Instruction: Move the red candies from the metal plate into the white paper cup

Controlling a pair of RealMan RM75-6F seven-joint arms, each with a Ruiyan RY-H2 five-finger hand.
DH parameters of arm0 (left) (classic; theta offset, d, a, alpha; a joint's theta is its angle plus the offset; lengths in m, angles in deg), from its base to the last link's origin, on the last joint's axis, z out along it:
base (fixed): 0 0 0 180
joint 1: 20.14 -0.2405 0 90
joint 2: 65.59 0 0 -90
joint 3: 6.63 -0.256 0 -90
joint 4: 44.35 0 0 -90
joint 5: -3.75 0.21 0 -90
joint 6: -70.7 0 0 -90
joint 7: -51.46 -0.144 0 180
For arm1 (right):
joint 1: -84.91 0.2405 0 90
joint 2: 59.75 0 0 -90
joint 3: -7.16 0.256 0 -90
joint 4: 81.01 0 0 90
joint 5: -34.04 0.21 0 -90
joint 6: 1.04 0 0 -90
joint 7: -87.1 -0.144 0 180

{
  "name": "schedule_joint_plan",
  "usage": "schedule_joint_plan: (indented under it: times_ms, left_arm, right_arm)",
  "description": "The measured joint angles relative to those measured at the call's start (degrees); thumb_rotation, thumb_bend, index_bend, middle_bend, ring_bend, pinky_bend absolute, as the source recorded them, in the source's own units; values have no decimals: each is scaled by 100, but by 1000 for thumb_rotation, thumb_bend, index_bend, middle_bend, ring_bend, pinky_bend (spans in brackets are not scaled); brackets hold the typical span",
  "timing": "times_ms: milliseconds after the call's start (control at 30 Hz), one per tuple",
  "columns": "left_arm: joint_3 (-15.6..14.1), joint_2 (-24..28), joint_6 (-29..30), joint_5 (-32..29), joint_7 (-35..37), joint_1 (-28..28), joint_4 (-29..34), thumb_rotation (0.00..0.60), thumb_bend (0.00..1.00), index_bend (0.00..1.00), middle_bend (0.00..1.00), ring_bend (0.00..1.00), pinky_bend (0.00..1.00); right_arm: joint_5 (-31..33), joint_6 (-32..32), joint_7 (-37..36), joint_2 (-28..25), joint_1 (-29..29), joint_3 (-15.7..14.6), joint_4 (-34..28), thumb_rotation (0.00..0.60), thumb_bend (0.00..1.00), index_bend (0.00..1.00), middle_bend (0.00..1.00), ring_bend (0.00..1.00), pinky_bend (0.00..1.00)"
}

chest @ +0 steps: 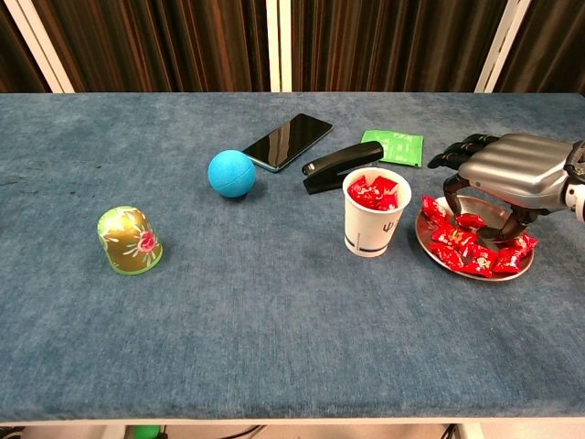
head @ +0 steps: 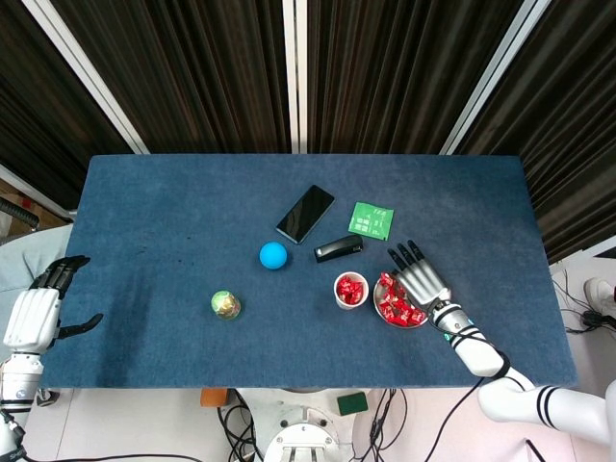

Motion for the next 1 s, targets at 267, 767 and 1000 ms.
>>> schedule_joint_plan:
  times_ms: [267, 767, 1000]
  left_arm:
    - [6, 8, -1, 2, -5, 8, 8, 600, 122, 164, 136, 96, 241]
    - [7, 8, 2, -7, -8, 5, 9, 600, 124, 165, 136, 96, 241]
    - [20, 8, 39, 4, -20, 1, 23, 600, 123, 164, 136, 96, 241]
  right_arm:
    - [-44, 51, -22, 7, -18, 2, 19, 600, 347, 526, 50, 0, 0]
    - [-232, 291, -131, -104, -79, 49, -123, 600, 364, 582, 57, 0, 0]
    - [-630, 762, -236, -456, -98, 243, -695, 600, 364, 582, 61, 0, 0]
